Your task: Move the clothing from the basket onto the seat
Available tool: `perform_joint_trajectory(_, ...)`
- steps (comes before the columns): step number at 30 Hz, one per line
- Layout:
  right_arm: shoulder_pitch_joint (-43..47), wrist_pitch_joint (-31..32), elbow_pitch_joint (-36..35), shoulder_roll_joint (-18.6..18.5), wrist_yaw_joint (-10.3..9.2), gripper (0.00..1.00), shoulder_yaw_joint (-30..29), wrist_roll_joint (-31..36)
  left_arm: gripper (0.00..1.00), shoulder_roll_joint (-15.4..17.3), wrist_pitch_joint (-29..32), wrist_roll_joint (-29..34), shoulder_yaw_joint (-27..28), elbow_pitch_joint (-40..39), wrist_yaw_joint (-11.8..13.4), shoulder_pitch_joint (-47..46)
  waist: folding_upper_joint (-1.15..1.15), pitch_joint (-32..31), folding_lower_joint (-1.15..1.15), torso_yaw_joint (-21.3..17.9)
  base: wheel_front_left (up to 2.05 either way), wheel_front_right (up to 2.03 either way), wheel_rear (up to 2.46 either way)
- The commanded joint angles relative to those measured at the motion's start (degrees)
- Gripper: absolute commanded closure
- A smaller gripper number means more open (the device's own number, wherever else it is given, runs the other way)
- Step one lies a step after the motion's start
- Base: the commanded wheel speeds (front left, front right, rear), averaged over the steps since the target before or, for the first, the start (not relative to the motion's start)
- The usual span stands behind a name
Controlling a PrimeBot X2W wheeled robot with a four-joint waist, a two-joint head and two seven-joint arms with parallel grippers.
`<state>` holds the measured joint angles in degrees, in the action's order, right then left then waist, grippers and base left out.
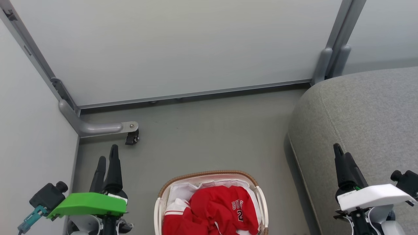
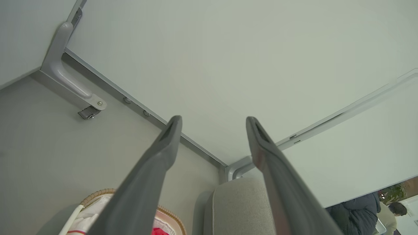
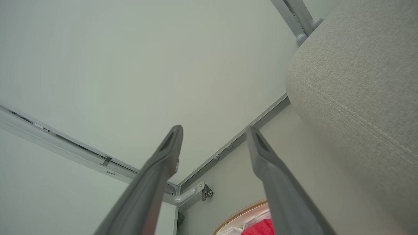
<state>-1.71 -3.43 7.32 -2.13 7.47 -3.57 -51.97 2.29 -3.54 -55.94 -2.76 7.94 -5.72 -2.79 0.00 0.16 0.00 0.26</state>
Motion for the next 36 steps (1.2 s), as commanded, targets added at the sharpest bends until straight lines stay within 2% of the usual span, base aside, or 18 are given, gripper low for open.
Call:
perform_joint_trajectory(1,0.0,-0.6,-0.8,-0.4,0.01,0.00,0.3,2.6,0.00,0.4,-0.6,2.4,-0.3,-0.9,0.5,0.2,0.00,0.0,0.00,0.0,0.00,0.00,0.00)
perform_joint_trajectory(11,0.3,-2.5,0.3,-0.5,0.02,0.00,1.5,12.4,0.00,0.4,-2.4,10.8,-0.8,0.0,1.1,1.5,0.00,0.0,0.00,0.0,0.00,0.00,0.00)
perform_joint_trajectory(36,1.1,-6.4,1.3,-0.7,0.02,0.00,2.1,28.8,0.00,0.6,-6.3,26.1,-2.1,3.1,1.5,3.1,0.00,0.1,0.00,0.4,0.00,0.00,0.00)
